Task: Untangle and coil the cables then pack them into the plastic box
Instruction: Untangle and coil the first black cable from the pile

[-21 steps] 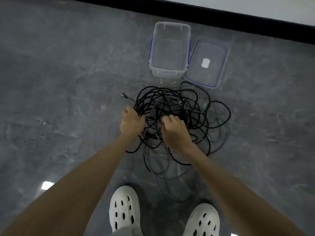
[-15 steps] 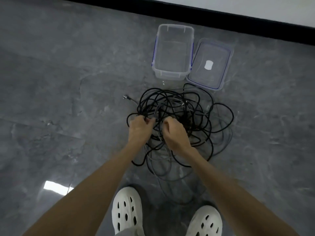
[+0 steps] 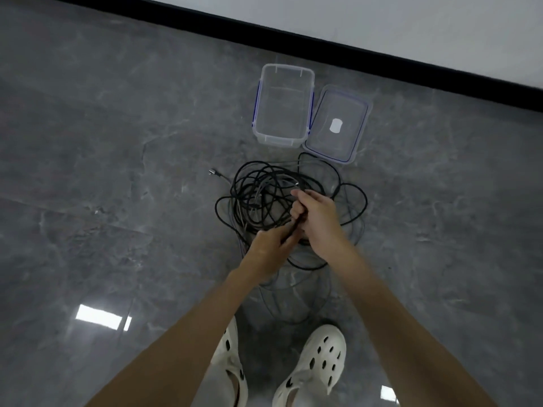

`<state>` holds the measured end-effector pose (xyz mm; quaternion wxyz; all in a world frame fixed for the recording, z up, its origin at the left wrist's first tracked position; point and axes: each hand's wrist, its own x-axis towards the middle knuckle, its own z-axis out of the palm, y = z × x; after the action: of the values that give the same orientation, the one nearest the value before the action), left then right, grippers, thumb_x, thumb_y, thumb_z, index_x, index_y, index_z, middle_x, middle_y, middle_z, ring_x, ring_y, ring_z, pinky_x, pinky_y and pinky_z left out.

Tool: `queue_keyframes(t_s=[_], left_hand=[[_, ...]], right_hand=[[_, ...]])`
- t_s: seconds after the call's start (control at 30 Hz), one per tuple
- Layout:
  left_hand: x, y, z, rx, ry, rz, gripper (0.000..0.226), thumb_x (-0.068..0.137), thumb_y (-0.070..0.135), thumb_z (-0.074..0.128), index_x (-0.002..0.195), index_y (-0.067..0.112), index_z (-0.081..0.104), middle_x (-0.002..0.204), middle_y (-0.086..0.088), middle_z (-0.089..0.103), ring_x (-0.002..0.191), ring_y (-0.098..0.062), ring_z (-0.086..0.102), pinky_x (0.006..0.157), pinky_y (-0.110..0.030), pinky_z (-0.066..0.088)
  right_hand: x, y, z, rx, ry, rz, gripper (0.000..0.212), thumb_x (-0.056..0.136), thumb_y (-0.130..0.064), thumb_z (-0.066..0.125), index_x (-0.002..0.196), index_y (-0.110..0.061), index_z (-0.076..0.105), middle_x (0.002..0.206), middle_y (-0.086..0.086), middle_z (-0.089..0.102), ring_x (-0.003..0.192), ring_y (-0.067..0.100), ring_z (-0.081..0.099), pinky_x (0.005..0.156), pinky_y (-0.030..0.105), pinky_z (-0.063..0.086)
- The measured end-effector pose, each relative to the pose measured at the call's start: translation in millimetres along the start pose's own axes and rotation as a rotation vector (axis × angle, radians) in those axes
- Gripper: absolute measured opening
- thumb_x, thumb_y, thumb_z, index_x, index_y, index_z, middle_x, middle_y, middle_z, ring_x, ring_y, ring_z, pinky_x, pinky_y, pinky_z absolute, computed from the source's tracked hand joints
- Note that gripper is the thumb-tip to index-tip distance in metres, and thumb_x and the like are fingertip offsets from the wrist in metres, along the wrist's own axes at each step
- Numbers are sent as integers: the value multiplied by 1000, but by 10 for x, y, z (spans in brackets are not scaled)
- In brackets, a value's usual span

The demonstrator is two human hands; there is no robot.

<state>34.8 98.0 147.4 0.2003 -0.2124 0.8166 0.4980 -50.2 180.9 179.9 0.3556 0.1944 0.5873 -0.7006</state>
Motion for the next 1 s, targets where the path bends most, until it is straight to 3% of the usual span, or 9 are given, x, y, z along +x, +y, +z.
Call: queue_keyframes(t_s=[0.1, 0.27, 0.43, 0.53, 0.63, 0.8, 0.87, 0.93, 1.0], left_hand=[[-39, 88, -72, 70, -58, -10, 34, 98, 29, 54, 77, 3, 61, 68, -13, 60, 61, -25, 54, 58, -36, 39], [-97, 317, -359, 128, 58, -51, 24, 97, 24, 56, 87, 4, 66, 80, -9, 65, 81, -27, 63, 70, -35, 47], [-281, 942, -697, -226, 203, -172, 52, 104, 37, 37, 60, 14, 53, 62, 0, 54, 56, -16, 50, 59, -30, 42], [-422, 1289, -877, -291, 204, -114, 52, 103, 38, 39, 56, 16, 42, 50, 6, 37, 43, -8, 32, 46, -24, 27], [-577, 1628, -1097, -437, 170, -19, 43, 102, 29, 48, 61, 14, 46, 51, 7, 35, 44, -7, 28, 46, -22, 23], [-971, 2417, -1553, -553, 75, 132, 28, 97, 9, 53, 71, 15, 63, 47, 15, 50, 44, 2, 39, 48, -12, 30], [-1166, 2689, -1746, -581, -53, 156, 23, 98, 7, 52, 78, 10, 63, 53, 14, 52, 49, 1, 43, 53, -12, 34], [-1399, 2909, -1958, -571, -267, 180, 6, 92, 9, 58, 89, 10, 62, 68, 8, 56, 65, -7, 50, 66, -20, 41], [-1599, 3133, -2158, -611, -483, 162, 30, 80, 2, 59, 108, 12, 63, 94, 1, 65, 94, -16, 61, 90, -32, 47]], right_hand=[[-180, -231, -38, 73, -11, -35, 23, 102, -11, 43, 88, -4, 60, 51, -3, 37, 51, 12, 37, 52, 25, 35], [-438, -787, -84, 250, -50, -76, 23, 101, -14, 42, 93, -5, 62, 54, -4, 34, 51, 10, 36, 52, 24, 34], [-782, -1261, 67, 219, -72, -59, 17, 99, -18, 49, 100, -8, 62, 63, -1, 54, 61, 12, 51, 63, 25, 43], [-1011, -1443, 190, 263, -98, 4, 26, 99, -31, 48, 104, -8, 59, 69, 0, 62, 67, 13, 59, 68, 27, 46], [-1278, -1674, 294, 294, -131, 29, 31, 99, -36, 46, 104, -10, 61, 76, 0, 67, 74, 13, 63, 75, 28, 48], [-1850, -2336, 516, 220, -142, -86, 23, 100, -24, 46, 96, -8, 61, 77, 2, 67, 74, 15, 63, 69, 26, 51], [-2149, -2678, 619, 100, -131, -159, 22, 101, -19, 44, 95, -7, 62, 72, 1, 67, 71, 14, 64, 67, 25, 51], [-2465, -2996, 713, -39, -152, -221, 24, 101, -17, 43, 95, -5, 63, 66, 0, 66, 67, 13, 63, 68, 25, 52], [-2773, -3262, 774, -135, -193, -255, 25, 102, -16, 42, 96, -4, 62, 64, 1, 63, 66, 14, 61, 67, 27, 53]])
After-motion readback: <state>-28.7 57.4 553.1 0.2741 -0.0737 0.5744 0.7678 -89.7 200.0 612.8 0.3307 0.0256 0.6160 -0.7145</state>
